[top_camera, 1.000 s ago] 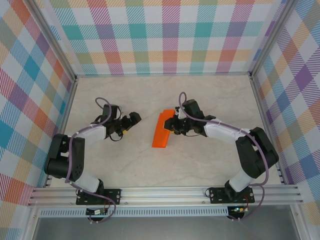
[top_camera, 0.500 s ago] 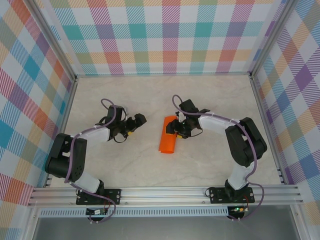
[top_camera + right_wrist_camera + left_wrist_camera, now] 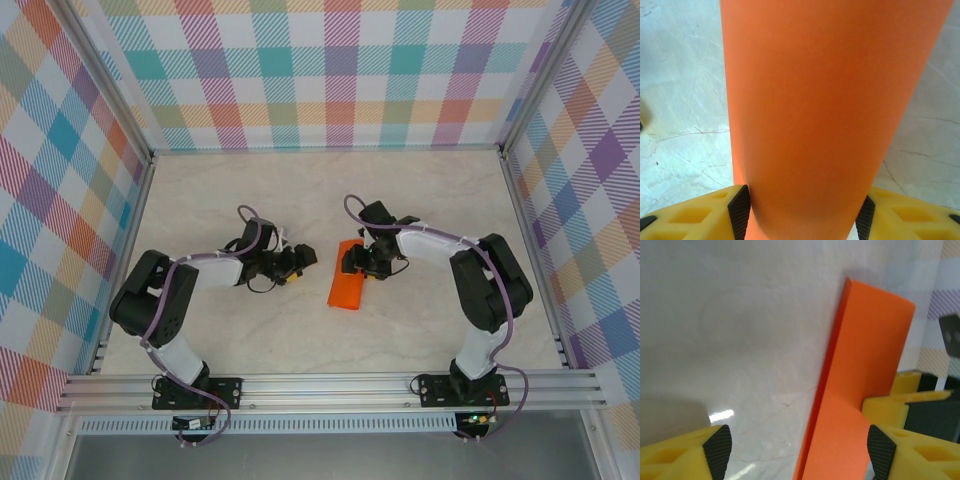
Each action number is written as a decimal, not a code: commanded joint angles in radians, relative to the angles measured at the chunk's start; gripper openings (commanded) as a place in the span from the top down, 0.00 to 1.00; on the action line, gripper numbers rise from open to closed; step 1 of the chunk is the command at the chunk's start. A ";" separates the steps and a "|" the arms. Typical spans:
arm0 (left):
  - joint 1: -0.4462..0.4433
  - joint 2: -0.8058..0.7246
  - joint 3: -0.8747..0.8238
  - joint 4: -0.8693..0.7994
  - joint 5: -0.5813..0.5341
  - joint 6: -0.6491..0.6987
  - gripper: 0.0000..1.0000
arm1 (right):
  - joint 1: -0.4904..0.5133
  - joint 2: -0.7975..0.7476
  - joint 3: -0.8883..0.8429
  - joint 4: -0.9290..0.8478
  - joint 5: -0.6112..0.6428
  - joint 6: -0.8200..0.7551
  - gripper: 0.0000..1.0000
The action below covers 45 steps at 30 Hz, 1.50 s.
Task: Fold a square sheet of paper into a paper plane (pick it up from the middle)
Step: Fold the square sheet of paper in half at the center of the table, then hold the square sheet of paper at the center of the table.
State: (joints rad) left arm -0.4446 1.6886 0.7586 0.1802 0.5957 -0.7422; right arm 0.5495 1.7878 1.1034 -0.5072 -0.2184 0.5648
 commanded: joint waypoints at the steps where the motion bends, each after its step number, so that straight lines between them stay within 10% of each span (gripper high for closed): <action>1: -0.020 0.021 0.042 0.031 0.067 0.010 0.31 | -0.002 -0.038 -0.016 0.021 -0.029 -0.021 0.40; 45: -0.103 0.219 0.059 0.386 0.277 -0.178 0.74 | -0.090 -0.121 -0.145 0.161 -0.152 0.094 0.38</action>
State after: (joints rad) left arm -0.5289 1.8919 0.8085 0.5312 0.8486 -0.9138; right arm 0.4679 1.6932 0.9760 -0.3580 -0.3500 0.6506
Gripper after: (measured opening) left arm 0.276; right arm 0.617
